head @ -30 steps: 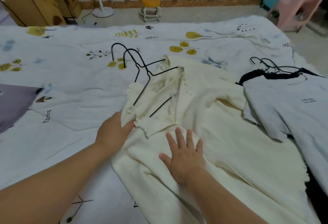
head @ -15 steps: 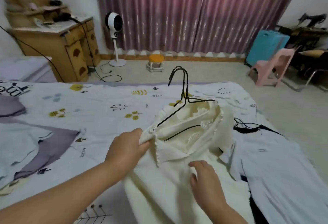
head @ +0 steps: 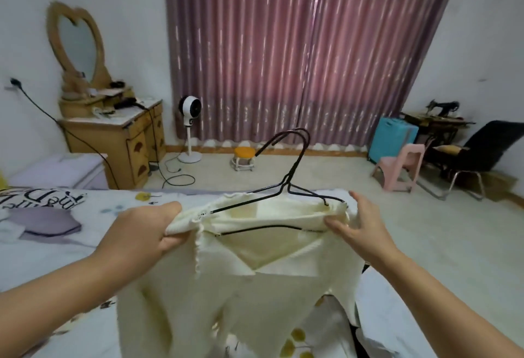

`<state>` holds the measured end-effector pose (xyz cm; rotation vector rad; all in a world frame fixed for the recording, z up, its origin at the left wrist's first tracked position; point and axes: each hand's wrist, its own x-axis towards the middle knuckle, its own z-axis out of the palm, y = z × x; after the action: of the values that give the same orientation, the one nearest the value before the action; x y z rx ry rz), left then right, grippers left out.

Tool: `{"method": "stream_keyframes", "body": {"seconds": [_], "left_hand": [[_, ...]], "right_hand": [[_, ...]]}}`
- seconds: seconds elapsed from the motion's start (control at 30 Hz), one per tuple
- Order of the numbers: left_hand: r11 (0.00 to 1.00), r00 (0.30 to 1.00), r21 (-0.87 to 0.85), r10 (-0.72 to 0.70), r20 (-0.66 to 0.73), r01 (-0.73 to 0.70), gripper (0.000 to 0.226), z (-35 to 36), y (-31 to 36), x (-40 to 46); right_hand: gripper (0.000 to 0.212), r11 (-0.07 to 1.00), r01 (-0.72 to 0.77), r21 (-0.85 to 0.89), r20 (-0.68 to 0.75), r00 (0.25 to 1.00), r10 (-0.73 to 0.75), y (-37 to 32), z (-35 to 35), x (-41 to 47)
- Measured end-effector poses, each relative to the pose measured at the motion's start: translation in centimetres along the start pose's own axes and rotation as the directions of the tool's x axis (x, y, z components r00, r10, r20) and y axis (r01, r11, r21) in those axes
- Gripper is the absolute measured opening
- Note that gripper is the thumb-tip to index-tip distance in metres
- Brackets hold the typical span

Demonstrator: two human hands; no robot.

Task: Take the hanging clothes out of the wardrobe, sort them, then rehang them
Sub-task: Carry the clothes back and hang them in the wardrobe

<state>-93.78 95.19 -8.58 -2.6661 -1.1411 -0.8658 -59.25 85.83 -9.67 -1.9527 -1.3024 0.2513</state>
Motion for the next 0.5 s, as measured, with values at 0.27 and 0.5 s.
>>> {"method": "stream_keyframes", "body": {"seconds": [0.27, 0.5], "left_hand": [[0.991, 0.965, -0.021, 0.124, -0.232, -0.133, 0.048, -12.9, -0.1, -3.1], [0.986, 0.958, -0.038, 0.15, -0.245, -0.164, 0.045, -20.8, -2.4, -5.4]], "right_hand": [[0.077, 0.987, 0.144, 0.07, 0.202, 0.967, -0.155, -11.0, -6.9, -2.9], [0.018, 0.982, 0.162, -0.094, 0.254, 0.958, -0.133, -19.3, -9.4, -7.0]]}}
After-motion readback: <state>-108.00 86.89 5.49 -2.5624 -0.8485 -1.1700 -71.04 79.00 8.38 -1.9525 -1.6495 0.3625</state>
